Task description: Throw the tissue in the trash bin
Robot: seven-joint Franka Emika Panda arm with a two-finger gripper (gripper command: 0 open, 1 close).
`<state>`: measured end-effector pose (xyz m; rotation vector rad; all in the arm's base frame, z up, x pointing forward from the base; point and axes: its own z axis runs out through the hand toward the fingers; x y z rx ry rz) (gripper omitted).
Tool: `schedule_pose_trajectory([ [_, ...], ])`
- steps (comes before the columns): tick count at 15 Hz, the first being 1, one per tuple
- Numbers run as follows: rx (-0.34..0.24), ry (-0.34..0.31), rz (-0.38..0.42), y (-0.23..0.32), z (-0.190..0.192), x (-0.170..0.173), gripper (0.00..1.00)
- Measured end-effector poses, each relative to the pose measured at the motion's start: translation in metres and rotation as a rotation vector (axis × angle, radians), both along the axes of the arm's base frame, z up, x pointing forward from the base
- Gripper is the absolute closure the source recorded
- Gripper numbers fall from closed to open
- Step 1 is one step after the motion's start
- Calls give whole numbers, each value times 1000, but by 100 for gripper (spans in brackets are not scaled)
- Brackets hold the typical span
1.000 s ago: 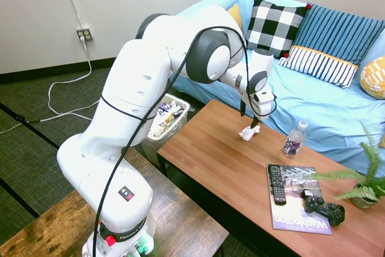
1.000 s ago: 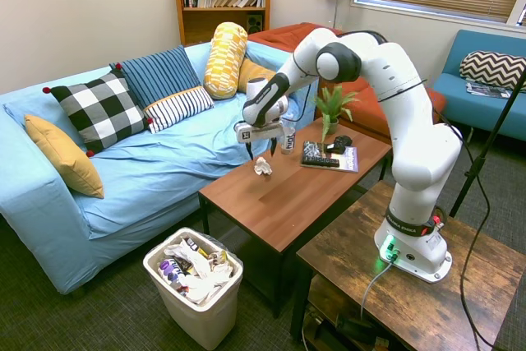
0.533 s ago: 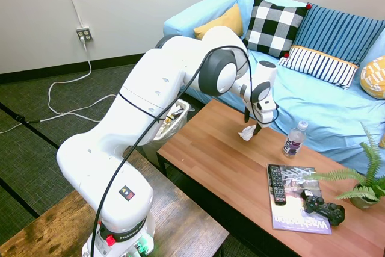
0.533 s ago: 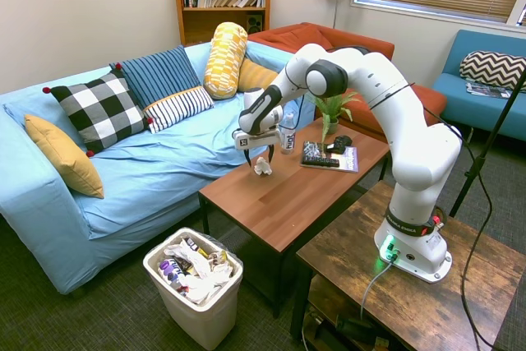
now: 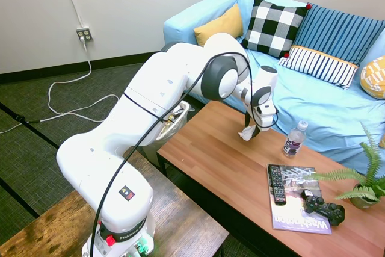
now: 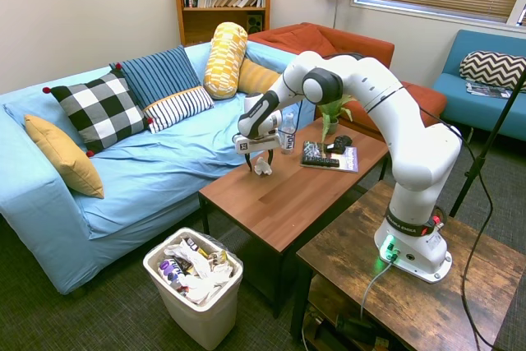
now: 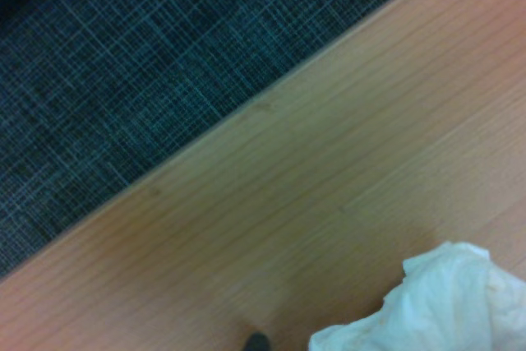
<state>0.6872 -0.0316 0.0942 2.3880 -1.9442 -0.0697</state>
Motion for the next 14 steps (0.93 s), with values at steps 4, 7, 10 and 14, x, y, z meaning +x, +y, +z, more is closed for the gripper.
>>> schedule_pose_trajectory([
  [4,11,-3,-9,3,-1,1,100],
  [7,11,-7,-9,3,0,2,100],
  [10,10,-55,12,16,28,12,100],
  [14,-33,-136,167,97,119,18,100],
])
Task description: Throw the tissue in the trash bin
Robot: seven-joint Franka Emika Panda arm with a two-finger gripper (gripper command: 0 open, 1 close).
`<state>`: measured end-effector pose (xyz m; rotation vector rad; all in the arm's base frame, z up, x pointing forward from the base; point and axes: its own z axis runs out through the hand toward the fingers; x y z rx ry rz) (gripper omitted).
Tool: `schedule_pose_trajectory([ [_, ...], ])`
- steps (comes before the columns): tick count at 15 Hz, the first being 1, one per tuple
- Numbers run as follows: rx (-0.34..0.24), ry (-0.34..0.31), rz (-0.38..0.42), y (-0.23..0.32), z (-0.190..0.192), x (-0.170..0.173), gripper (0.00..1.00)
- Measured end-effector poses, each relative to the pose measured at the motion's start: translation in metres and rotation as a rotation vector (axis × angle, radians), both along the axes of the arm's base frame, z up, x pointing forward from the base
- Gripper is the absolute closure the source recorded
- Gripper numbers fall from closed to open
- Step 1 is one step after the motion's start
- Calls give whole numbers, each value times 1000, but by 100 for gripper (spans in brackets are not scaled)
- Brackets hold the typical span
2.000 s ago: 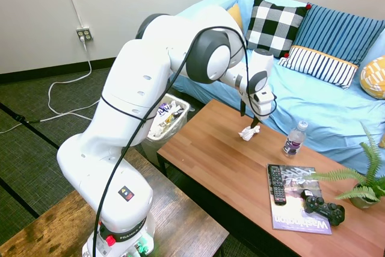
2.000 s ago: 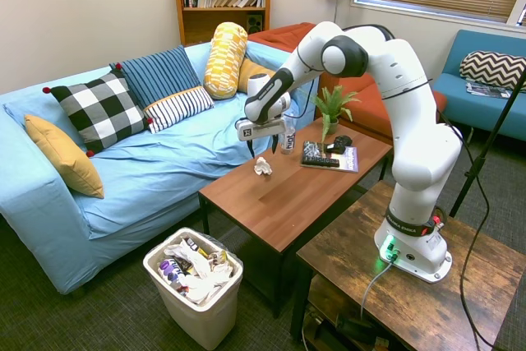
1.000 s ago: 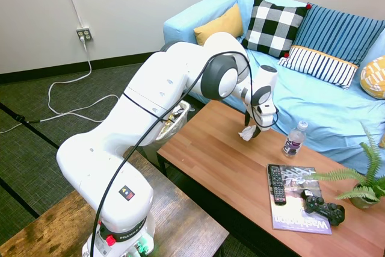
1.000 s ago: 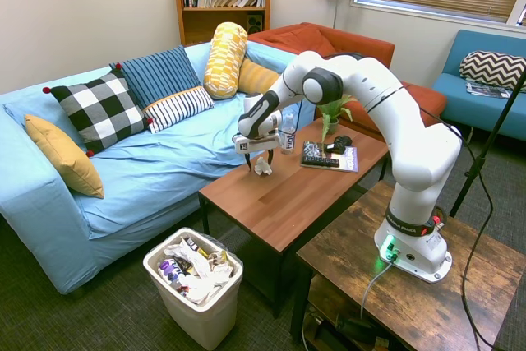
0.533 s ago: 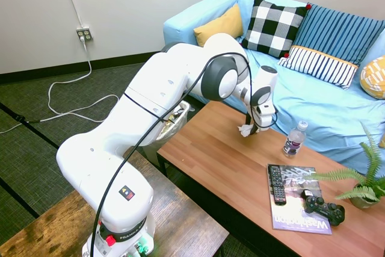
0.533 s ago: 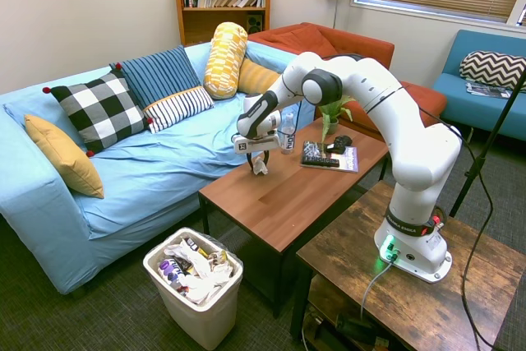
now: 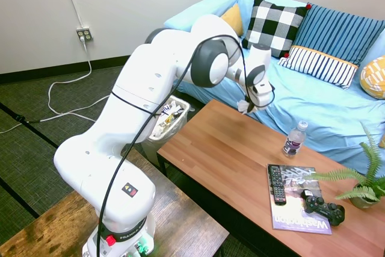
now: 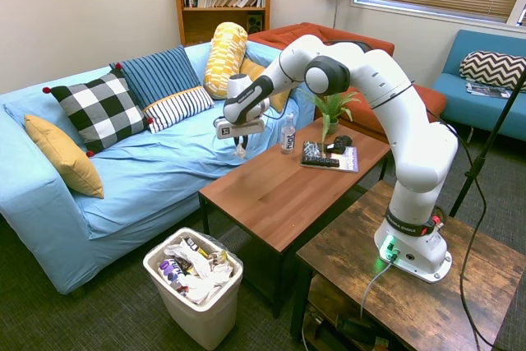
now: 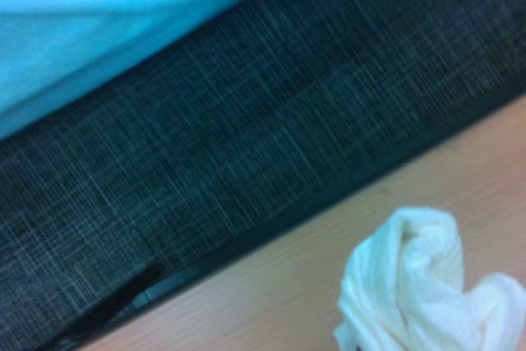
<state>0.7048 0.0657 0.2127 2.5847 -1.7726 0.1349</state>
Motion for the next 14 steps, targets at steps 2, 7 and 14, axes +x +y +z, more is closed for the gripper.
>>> schedule_pose_trajectory([
  [2,-42,-19,95,62,34,-10,100],
  [7,-83,-1,341,229,36,-67,100],
  [14,-153,71,528,337,-25,-143,100],
])
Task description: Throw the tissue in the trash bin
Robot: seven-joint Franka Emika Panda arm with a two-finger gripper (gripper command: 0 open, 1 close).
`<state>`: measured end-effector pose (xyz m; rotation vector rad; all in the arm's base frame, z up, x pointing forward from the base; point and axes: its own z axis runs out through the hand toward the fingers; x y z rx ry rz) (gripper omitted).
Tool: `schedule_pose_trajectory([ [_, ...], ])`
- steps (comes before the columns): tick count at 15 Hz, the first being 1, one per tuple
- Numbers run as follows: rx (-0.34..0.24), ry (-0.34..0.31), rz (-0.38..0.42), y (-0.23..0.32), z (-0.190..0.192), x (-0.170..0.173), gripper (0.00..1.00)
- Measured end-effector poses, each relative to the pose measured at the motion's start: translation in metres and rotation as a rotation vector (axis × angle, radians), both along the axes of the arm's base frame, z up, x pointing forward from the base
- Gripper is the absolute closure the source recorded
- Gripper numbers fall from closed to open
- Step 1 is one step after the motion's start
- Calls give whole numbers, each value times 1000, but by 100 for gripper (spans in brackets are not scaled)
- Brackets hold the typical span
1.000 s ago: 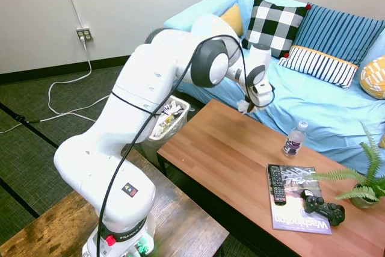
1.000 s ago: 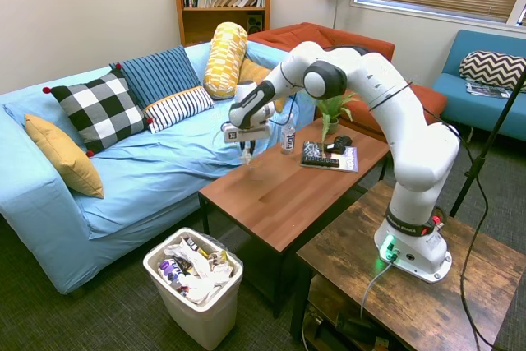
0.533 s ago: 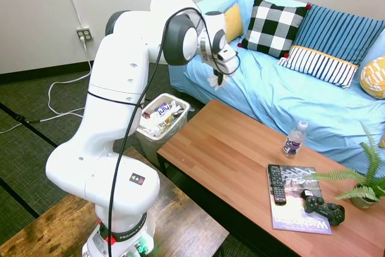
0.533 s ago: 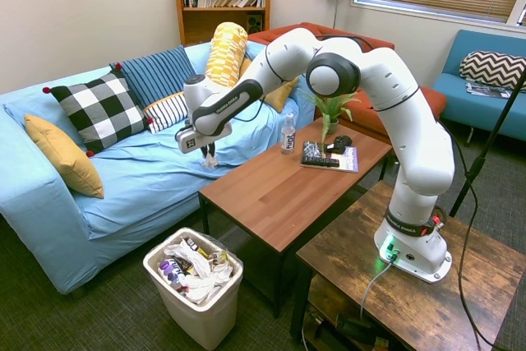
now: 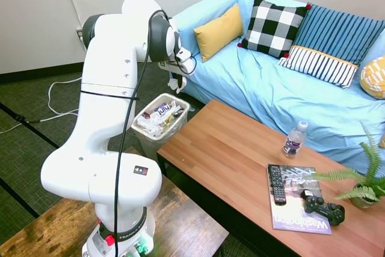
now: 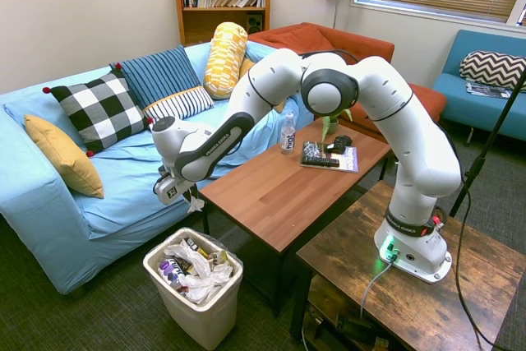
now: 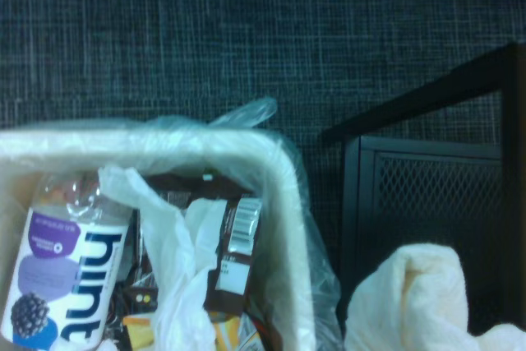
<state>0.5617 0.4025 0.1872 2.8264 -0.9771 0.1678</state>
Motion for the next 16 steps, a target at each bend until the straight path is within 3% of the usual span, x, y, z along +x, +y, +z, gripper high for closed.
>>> schedule_pose_trajectory([
  [1,-7,3,17,7,-5,-6,100],
  [2,-13,5,31,12,-8,-11,0],
  [16,-38,27,74,28,-27,-32,0],
])
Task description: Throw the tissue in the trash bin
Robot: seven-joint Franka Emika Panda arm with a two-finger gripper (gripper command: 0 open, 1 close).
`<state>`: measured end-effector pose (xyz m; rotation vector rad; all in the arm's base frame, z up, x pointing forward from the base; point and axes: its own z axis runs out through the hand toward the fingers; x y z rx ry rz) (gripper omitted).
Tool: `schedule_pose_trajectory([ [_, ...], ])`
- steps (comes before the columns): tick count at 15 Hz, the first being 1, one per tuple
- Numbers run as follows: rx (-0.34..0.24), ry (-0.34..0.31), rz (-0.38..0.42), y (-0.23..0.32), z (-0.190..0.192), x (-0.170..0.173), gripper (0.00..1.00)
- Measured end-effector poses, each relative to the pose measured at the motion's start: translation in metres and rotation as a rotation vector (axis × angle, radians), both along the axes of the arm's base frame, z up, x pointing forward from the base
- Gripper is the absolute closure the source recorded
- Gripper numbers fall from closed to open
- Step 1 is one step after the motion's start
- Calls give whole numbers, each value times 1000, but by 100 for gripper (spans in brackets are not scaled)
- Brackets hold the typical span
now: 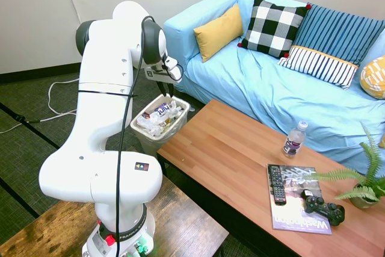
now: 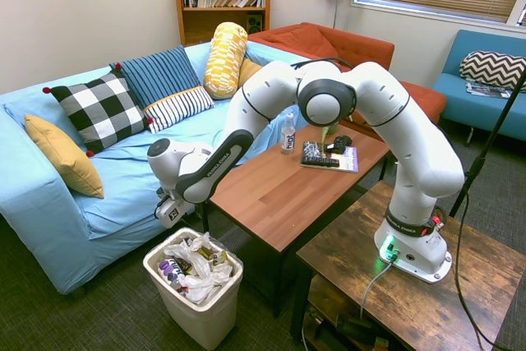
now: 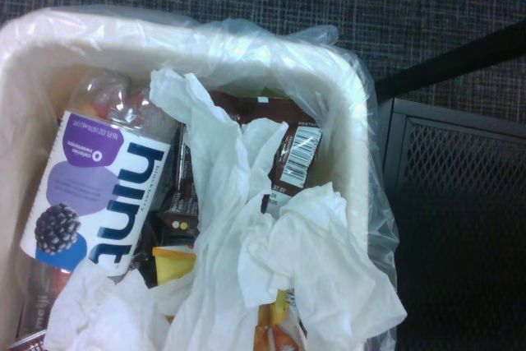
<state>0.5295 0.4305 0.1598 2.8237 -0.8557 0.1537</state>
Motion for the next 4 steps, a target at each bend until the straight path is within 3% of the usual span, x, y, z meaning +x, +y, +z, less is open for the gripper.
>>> schedule_pose_trajectory([
  [4,-6,1,-1,2,6,1,0],
])
